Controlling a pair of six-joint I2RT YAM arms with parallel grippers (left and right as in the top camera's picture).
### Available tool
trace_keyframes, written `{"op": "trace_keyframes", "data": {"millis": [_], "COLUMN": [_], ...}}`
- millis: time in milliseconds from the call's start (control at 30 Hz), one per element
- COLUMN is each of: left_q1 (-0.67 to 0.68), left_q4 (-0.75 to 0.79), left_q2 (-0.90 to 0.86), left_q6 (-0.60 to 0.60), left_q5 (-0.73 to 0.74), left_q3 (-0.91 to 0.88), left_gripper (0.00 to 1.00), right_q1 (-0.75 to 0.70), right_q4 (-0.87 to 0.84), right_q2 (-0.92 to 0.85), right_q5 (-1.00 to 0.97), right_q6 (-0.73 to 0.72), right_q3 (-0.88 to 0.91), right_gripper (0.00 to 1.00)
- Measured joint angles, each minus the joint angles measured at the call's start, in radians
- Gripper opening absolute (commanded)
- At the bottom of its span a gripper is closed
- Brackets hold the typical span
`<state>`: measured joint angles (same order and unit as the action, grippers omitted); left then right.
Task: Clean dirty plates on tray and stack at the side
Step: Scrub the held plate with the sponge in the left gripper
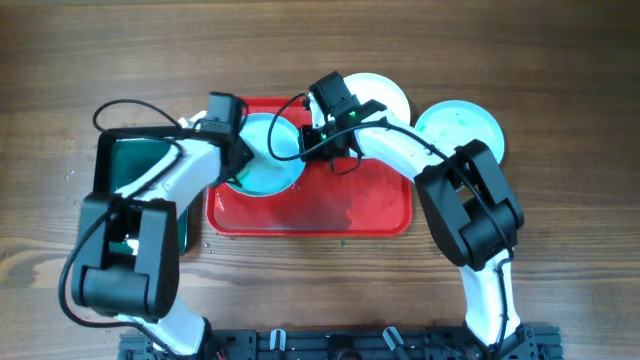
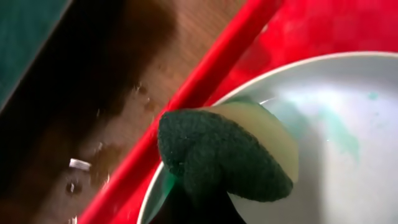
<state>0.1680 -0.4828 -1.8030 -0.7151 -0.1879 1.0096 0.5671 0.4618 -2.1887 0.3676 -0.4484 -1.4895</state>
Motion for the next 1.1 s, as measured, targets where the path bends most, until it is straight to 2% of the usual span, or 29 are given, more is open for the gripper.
{"op": "trace_keyframes", "data": {"millis": [133,200,300,333,433,600,700,800,833,900,967,1067,1100], "left_q1": [-0.054,-0.072,-0.042,-0.031,-0.026,-0.053,-0.051,-0.051,-0.051,-0.064,-0.076,-0.064,-0.064], "left_q4": [0.059,0.051,-0.004,-0.008,0.06,0.195,0.091,-0.047,-0.081,-0.113,-0.131,-0.115,-0.079], "left_q2": [-0.001,-0.007,-0.024,-0.027,-0.031,-0.03,-0.018,-0.002,0.001,0.003,-0.004,-0.029,-0.032], "left_q6": [0.28,0.419,0.486,0.495,0.435,0.277,0.138,0.068,0.075,0.188,0.358,0.518,0.538], "left_q5": [0.193,0.444,0.684,0.718,0.687,0.421,0.259,0.213,0.224,0.335,0.552,0.794,0.823], "left_q3": [-0.005,-0.005,-0.016,-0.02,-0.025,-0.025,0.0,0.016,0.018,0.018,0.006,-0.021,-0.026], "left_gripper": [0.04,0.04,0.04,0.04,0.04,0.04,0.04,0.04,0.04,0.04,0.04,0.04,0.04], "right_q1": [-0.001,-0.01,-0.013,-0.013,-0.013,-0.013,-0.013,-0.004,0.0,-0.001,-0.001,-0.001,-0.001], "right_q4": [0.008,0.02,0.023,0.023,0.023,0.023,0.022,0.016,0.016,0.017,0.017,0.018,0.018], "right_q2": [0.0,0.0,0.0,0.0,0.0,0.0,0.0,0.0,0.0,0.0,0.0,0.0,0.0], "right_q5": [-0.002,-0.004,-0.004,-0.004,-0.004,-0.004,-0.003,0.0,-0.001,-0.001,-0.001,-0.001,-0.001], "right_q6": [-0.004,-0.003,0.004,0.004,0.004,0.004,0.004,0.008,0.015,0.024,0.027,0.027,0.026], "right_q3": [-0.003,-0.005,-0.006,-0.006,-0.006,-0.006,-0.006,-0.006,-0.006,-0.005,-0.006,-0.006,-0.006], "right_gripper": [0.05,0.04,0.04,0.04,0.04,0.04,0.04,0.04,0.04,0.04,0.04,0.04,0.04]}}
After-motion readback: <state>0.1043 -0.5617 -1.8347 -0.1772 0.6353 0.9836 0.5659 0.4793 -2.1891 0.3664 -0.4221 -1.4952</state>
